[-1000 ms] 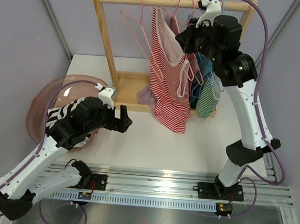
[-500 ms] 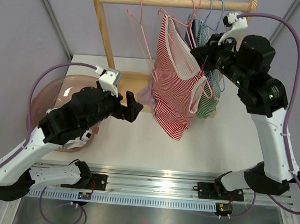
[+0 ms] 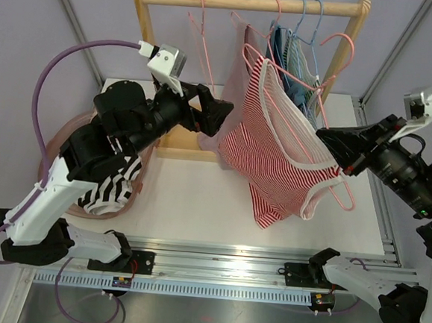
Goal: Remove the tank top from the hanger
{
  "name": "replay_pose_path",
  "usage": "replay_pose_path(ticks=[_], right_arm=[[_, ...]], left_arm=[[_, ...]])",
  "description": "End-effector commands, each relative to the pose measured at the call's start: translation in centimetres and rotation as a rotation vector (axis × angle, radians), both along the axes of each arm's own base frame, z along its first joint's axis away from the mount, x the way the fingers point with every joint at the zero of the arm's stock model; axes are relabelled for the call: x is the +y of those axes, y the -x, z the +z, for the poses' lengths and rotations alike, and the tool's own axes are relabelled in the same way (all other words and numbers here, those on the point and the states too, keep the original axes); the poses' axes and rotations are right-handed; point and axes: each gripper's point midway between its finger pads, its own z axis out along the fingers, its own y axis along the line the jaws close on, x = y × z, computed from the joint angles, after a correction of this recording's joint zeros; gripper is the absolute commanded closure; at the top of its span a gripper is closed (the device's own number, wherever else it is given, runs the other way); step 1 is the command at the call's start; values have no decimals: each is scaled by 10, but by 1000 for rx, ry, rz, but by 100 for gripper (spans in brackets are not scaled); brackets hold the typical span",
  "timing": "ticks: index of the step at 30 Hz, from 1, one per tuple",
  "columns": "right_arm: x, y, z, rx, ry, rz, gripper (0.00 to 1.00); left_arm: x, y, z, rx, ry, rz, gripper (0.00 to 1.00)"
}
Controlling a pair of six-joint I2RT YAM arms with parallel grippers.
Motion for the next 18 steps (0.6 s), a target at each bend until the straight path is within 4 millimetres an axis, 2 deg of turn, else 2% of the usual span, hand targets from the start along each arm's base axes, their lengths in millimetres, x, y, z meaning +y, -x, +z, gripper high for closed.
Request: replay_pose_path(ticks=[1, 8, 9, 14, 18], right_arm=[[3, 20, 2, 18, -27, 69, 100], [8, 52, 2, 23, -47, 189, 100], [11, 57, 1, 26, -46, 221, 100], [11, 66, -3, 23, -49, 251, 100], [10, 66, -4, 17, -46, 246, 100]], left_arm=[[-21, 19, 48, -158, 63, -148, 1], [-55, 25, 33, -255, -7, -205, 2], [-61, 24, 25, -258, -16, -198, 4], [-59, 5, 6, -235, -67, -85, 13], [-55, -4, -7, -214, -100, -29, 29]])
